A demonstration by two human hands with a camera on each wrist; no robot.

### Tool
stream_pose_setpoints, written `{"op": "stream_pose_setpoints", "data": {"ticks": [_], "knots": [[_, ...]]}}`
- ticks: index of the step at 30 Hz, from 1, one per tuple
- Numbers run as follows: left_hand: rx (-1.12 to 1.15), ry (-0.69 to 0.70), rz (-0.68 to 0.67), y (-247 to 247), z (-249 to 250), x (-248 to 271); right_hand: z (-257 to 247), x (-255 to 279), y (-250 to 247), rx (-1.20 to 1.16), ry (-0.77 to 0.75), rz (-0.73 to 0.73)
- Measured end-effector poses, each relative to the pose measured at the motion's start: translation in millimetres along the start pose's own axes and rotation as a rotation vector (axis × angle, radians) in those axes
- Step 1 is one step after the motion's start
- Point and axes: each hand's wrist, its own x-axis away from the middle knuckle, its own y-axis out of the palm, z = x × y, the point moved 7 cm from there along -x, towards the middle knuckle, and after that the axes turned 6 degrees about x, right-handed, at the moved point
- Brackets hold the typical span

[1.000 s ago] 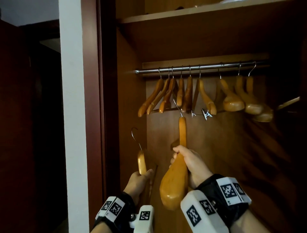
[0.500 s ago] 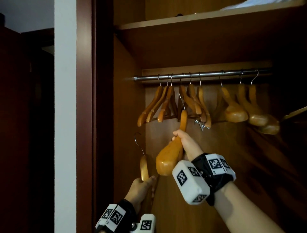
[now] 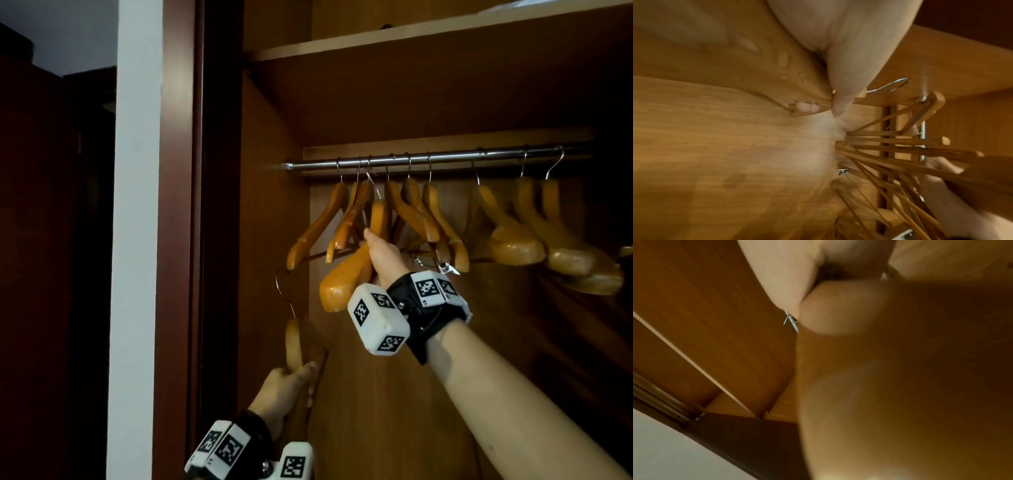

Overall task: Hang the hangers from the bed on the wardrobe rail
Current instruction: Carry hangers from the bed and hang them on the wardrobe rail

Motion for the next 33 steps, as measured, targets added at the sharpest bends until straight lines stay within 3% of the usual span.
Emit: {"op": "stream_pose_setpoints", "data": {"ticks": [7, 33], "knots": [[0.012, -0.004, 0.030, -3, -2, -15, -14, -21, -7, -0.116, -0.022, 0.013], [0.040, -0.003, 0.004, 6, 1, -33, -62, -53, -7, -0.145, -0.094, -0.085]]}}
